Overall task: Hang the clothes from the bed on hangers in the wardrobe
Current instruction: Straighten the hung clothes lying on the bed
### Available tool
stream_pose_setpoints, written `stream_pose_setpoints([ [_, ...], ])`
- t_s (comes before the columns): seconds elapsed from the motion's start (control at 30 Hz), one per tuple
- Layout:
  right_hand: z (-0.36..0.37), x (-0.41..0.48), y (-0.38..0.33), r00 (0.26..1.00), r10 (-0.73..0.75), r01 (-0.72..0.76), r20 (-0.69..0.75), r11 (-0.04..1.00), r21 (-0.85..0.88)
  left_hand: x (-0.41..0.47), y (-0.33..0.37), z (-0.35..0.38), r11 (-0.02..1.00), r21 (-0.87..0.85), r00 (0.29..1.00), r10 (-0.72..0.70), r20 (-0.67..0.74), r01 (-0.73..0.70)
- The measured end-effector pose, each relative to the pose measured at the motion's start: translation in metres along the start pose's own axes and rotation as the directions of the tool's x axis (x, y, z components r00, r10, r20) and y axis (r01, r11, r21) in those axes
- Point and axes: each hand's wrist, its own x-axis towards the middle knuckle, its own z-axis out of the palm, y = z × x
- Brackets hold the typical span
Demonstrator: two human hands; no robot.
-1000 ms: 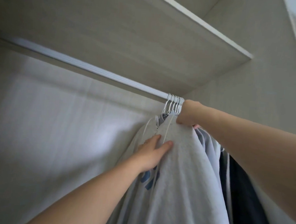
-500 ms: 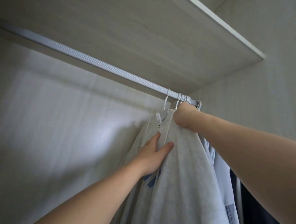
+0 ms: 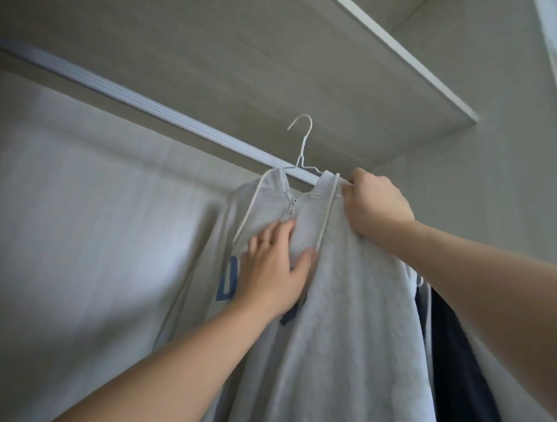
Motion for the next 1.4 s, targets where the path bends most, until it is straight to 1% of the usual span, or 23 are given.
stream_pose_setpoints([
  [0.07, -0.011, -0.008, 0.015, 0.999, -0.033, 0.032, -0.031, 0.999, -0.035, 0.005, 0.009, -0.003, 0.996, 0.045, 0.982, 0.081, -0.170, -0.074],
  [0.1, -0.018, -0.014, 0.022, 0.998, -0.047, 0.045, -0.042, 0.997, -0.060, 0.007, 0.015, -0.004, 0.994, 0.061, 0.967, 0.102, -0.233, -0.090],
  [0.17, -0.033, -0.023, 0.037, 0.995, -0.071, 0.064, -0.063, 0.991, -0.115, 0.012, 0.030, -0.006, 0.992, 0.088, 0.945, 0.116, -0.307, -0.093],
  [0.23, -0.051, -0.032, 0.052, 0.991, -0.097, 0.081, -0.090, 0.982, -0.173, 0.017, 0.048, -0.006, 0.993, 0.095, 0.942, 0.097, -0.321, -0.070],
  [0.33, -0.081, -0.046, 0.075, 0.985, -0.123, 0.090, -0.124, 0.965, -0.247, 0.021, 0.075, -0.003, 0.998, 0.060, 0.961, 0.020, -0.275, -0.004],
  [0.43, -0.119, -0.062, 0.101, 0.979, -0.152, 0.105, -0.133, 0.946, -0.306, 0.018, 0.108, 0.001, 0.999, 0.047, 0.965, 0.003, -0.264, 0.010],
  [0.57, -0.183, -0.082, 0.138, 0.972, -0.164, 0.100, -0.167, 0.937, -0.336, 0.012, 0.171, 0.009, 1.000, -0.002, 0.955, 0.020, -0.295, -0.021],
  [0.7, -0.253, -0.101, 0.186, 0.974, -0.113, 0.024, -0.198, 0.914, -0.405, 0.002, 0.250, 0.027, 0.991, -0.090, 0.946, 0.070, -0.316, -0.103],
  [0.83, -0.334, -0.131, 0.241, 0.976, -0.068, -0.056, -0.209, 0.841, -0.538, -0.021, 0.338, 0.059, 0.963, -0.229, 0.962, 0.083, -0.262, -0.146],
  [0.97, -0.416, -0.178, 0.297, 0.980, -0.016, -0.119, -0.197, 0.746, -0.655, -0.053, 0.427, 0.097, 0.889, -0.444, 0.987, 0.056, -0.150, -0.118],
  [1.03, -0.454, -0.204, 0.321, 0.981, 0.024, -0.155, -0.192, 0.692, -0.705, -0.069, 0.466, 0.120, 0.846, -0.519, 0.992, 0.087, -0.089, -0.121],
  [1.1, -0.490, -0.232, 0.343, 0.978, 0.065, -0.192, -0.196, 0.633, -0.750, -0.088, 0.503, 0.147, 0.788, -0.597, 0.986, 0.162, -0.034, -0.150],
  [1.17, -0.517, -0.261, 0.363, 0.975, 0.108, -0.221, -0.195, 0.568, -0.793, -0.114, 0.540, 0.175, 0.709, -0.689, 0.970, 0.241, 0.036, -0.150],
  [1.27, -0.546, -0.307, 0.391, 0.962, 0.199, -0.260, -0.185, 0.471, -0.843, -0.159, 0.590, 0.217, 0.606, -0.793, 0.928, 0.325, 0.181, -0.057],
  [1.4, -0.563, -0.372, 0.425, 0.929, 0.323, -0.299, -0.179, 0.375, -0.877, -0.227, 0.639, 0.276, 0.506, -0.862, 0.833, 0.468, 0.297, 0.024],
])
